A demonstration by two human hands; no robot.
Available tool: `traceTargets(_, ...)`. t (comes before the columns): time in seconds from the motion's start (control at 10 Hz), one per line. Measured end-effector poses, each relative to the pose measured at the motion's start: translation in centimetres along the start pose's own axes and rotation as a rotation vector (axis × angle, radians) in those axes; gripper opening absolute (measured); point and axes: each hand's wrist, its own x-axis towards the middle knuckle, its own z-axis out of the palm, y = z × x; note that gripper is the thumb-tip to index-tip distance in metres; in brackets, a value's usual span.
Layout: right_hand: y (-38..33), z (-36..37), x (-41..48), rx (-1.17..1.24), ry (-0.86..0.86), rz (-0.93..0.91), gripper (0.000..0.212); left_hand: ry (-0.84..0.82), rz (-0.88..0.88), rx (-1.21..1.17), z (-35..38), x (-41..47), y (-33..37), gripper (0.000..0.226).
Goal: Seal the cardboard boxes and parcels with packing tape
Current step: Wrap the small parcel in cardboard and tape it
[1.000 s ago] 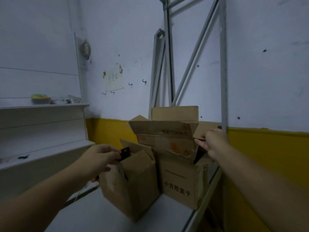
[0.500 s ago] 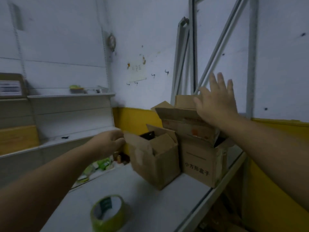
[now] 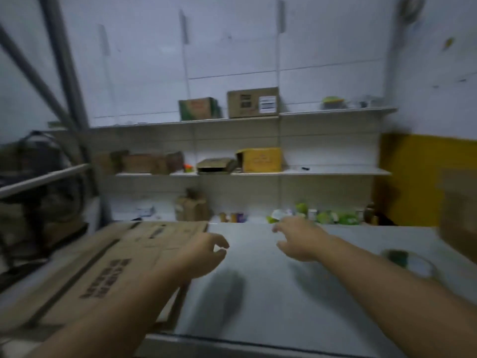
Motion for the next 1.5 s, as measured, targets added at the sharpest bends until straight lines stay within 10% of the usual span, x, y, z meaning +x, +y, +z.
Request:
traceTargets(0.5, -16.9, 8.8, 5.9, 0.759, -0.141, 0.049, 0.011, 0.093, -0.759, -0.151, 1.4, -6.1, -26.0, 0.045)
traceTargets(0.7, -17.8, 9.4, 6.5, 0.845, -0.158, 0.153, 0.013, -0.01, -0.775, -0.165, 1.9, -4.5, -27.1, 0.038)
traceTargets(0.9, -18.2, 9.4, 6.1, 0.81, -0.04, 0.201, 0.019, 0.048, -0.973, -0.306, 1.9, -4.9, -29.8, 0.08)
traceTargets(1.1, -17.9, 8.8, 5.9, 1.044, -0.003, 0.315, 0.012, 0.089, -0.96, -0.395, 8.1, -3.3, -47.5, 0.154)
traceTargets(1.2, -17.2, 8.0, 6.1, 1.141, 0.045, 0.33, 0.012, 0.163, -0.996, -0.566, 2.6, -6.3, -38.2, 0.06)
traceTargets(1.5, -15.6, 3.8, 5.8, 1.667, -0.264, 0.38, 0.01, 0.402, -0.638, -1.048, -5.2, -8.1, -26.6, 0.033)
